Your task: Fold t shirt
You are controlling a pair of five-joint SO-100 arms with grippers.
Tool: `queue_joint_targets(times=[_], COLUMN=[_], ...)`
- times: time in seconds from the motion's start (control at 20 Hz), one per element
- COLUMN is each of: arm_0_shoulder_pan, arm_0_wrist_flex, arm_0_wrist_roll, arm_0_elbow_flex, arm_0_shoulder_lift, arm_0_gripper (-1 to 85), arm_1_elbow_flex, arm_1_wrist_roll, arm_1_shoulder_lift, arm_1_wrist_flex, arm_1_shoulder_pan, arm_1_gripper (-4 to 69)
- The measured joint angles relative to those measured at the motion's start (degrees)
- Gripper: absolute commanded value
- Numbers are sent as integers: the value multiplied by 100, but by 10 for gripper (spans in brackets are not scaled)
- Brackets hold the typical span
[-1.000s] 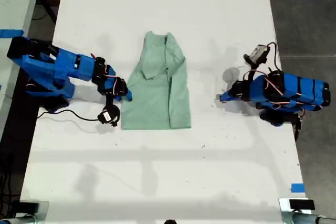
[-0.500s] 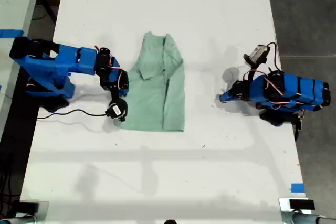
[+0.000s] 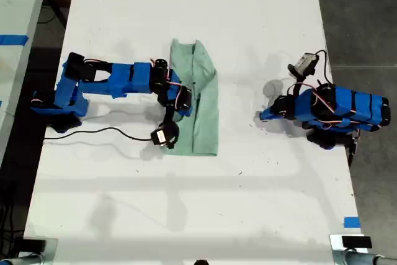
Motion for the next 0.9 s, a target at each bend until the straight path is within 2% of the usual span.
queue_joint_targets(times=[0.05, 0.1, 0.3, 0.4, 0.6, 0.7, 0.8, 0.9], arm_0_shoulder_pan=[18, 18, 26, 26, 26, -105, -334, -536], arm_0_wrist_flex=[-255, -457, -949, -914, -237, -132, -729, -1881], arm_0_wrist_roll=[141, 246, 545, 615, 589, 439, 281, 193], arm_0_elbow_flex=[-26, -26, -26, -26, 334, 1222, 2900, 5317], arm_0_shoulder_lift=[-114, -237, -615, -615, 527, 1837, 3656, 6064], arm_0_gripper=[49, 123, 209, 184, 0, -1, -1, -1], arm_1_elbow_flex=[0, 0, 0, 0, 0, 0, 0, 0], arm_1_wrist_roll=[0, 0, 0, 0, 0, 0, 0, 0], arm_1_shoulder_lift=[0, 0, 0, 0, 0, 0, 0, 0], arm_1_wrist_flex=[0, 0, 0, 0, 0, 0, 0, 0], arm_1_shoulder_pan=[0, 0, 0, 0, 0, 0, 0, 0], arm_1_gripper=[12, 12, 12, 12, 12, 12, 12, 12])
